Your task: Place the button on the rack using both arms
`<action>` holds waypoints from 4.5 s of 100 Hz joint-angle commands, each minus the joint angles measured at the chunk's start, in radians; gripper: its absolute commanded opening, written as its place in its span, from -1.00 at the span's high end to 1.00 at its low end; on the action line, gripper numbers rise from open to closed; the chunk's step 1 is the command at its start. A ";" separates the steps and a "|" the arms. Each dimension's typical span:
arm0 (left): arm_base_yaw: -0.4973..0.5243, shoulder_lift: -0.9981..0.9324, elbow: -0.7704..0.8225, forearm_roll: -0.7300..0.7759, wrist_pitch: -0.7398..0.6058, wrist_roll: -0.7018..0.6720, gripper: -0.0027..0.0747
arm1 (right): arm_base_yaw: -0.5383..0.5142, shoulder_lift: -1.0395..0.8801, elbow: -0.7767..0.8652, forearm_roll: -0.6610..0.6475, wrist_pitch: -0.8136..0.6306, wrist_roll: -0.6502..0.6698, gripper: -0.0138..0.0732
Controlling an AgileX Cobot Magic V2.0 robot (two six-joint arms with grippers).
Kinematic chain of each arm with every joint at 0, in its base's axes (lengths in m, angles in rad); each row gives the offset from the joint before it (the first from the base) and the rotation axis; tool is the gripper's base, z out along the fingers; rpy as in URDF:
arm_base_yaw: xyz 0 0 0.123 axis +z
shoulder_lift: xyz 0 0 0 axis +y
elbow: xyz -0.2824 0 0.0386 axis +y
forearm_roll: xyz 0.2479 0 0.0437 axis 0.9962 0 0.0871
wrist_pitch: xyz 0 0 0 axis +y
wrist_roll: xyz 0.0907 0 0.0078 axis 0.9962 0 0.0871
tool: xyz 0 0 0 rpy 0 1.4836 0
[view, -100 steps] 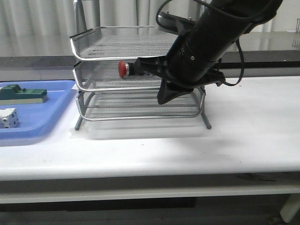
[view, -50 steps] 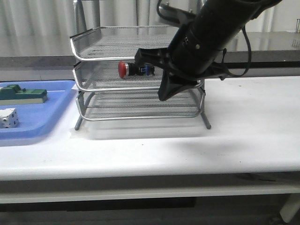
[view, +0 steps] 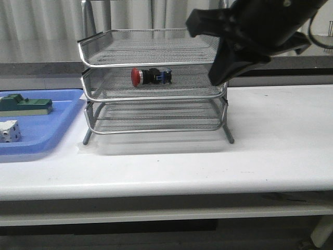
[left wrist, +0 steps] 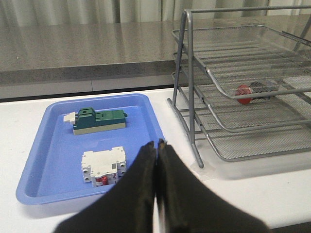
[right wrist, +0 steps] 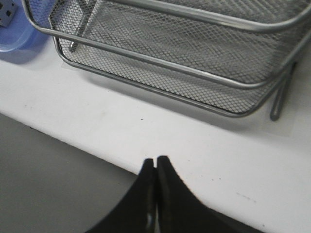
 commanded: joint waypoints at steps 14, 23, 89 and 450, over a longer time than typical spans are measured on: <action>0.005 0.006 -0.029 -0.010 -0.082 -0.009 0.99 | -0.083 -0.235 0.114 -0.015 -0.065 -0.007 0.81; 0.005 0.006 -0.029 -0.010 -0.082 -0.009 0.99 | -0.115 -0.321 0.162 -0.022 -0.062 -0.007 0.81; 0.005 0.006 -0.029 -0.010 -0.082 -0.009 0.99 | -0.255 -0.906 0.393 -0.042 0.009 -0.007 0.81; 0.005 0.006 -0.029 0.000 -0.083 -0.009 0.99 | -0.383 -1.497 1.001 -0.265 -0.394 0.145 0.81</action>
